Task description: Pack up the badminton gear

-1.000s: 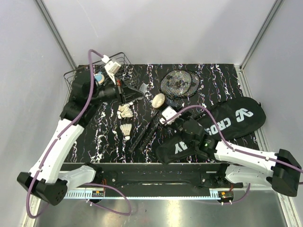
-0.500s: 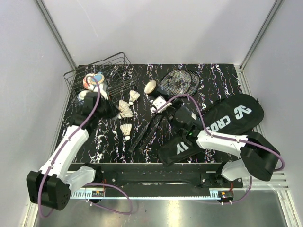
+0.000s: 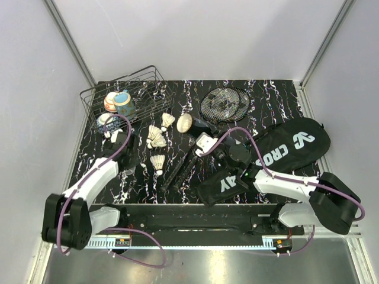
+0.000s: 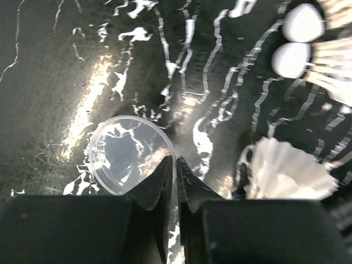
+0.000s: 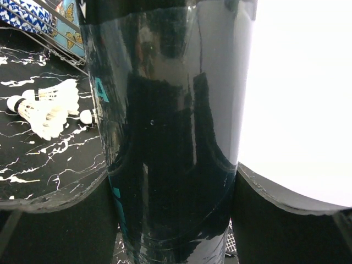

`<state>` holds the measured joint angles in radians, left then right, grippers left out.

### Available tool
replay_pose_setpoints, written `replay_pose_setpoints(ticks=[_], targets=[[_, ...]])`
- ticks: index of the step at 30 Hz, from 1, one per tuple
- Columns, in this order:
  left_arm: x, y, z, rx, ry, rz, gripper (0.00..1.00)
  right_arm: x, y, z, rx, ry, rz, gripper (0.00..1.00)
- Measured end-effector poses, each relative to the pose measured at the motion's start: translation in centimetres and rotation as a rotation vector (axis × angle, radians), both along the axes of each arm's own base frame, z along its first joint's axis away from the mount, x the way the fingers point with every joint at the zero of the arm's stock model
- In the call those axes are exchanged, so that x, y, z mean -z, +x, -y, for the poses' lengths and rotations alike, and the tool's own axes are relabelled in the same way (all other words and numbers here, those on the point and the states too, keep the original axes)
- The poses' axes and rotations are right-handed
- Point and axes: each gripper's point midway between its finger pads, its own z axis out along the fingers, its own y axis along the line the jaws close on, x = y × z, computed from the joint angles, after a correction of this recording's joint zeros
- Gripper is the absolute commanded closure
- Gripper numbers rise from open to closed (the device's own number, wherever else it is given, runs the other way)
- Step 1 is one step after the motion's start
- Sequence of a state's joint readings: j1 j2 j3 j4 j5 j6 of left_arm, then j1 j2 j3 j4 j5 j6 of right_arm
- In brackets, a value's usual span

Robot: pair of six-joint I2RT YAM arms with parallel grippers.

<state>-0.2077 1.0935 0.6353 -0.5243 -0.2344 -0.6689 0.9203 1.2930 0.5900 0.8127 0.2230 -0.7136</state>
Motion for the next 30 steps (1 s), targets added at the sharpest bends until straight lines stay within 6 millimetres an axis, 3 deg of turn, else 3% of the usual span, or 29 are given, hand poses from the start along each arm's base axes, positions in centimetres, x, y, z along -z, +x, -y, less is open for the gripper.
replay_pose_setpoints(ticks=[2, 3, 5, 7, 8, 12, 16, 18, 21, 23, 30], targets=[[1.5, -0.3, -0.6, -0.031, 0.032, -0.063, 0.82, -0.1, -0.1, 0.1, -0.006, 0.004, 0.004, 0.53], [2.0, -0.4, -0.8, -0.041, 0.044, -0.088, 0.70, -0.1, -0.1, 0.1, -0.008, 0.007, 0.005, 0.53], [2.4, -0.7, -1.1, -0.055, 0.054, -0.111, 0.56, -0.1, 0.0, 0.2, -0.014, 0.011, 0.006, 0.53], [2.2, -0.7, -1.1, -0.066, 0.052, -0.107, 0.36, -0.1, 0.1, 0.3, -0.016, 0.016, 0.007, 0.53], [2.1, -0.7, -1.1, -0.064, 0.052, -0.102, 0.33, -0.2, 0.1, 0.4, -0.019, 0.018, 0.008, 0.53], [0.0, -0.2, -0.5, -0.015, 0.026, -0.029, 0.33, -0.4, 0.0, 0.7, -0.027, 0.033, 0.008, 0.53], [-2.2, 1.0, 2.6, 0.216, -0.029, -0.010, 0.30, -0.8, -0.2, 1.1, -0.043, 0.047, 0.000, 0.53], [-3.1, 2.5, 5.1, 0.369, -0.006, -0.045, 0.29, -0.8, -0.3, 1.1, -0.055, 0.049, -0.005, 0.53], [-3.0, 4.2, 8.6, 0.555, 0.030, -0.080, 0.26, -0.7, -0.5, 1.0, -0.073, 0.042, -0.010, 0.53], [-2.3, 4.1, 10.5, 0.668, 0.029, -0.118, 0.26, -0.5, -0.6, 0.9, -0.083, 0.036, -0.013, 0.53], [0.2, 3.9, 11.5, 0.824, 0.024, -0.262, 0.37, -0.4, -0.9, 0.6, -0.104, 0.029, -0.018, 0.53]])
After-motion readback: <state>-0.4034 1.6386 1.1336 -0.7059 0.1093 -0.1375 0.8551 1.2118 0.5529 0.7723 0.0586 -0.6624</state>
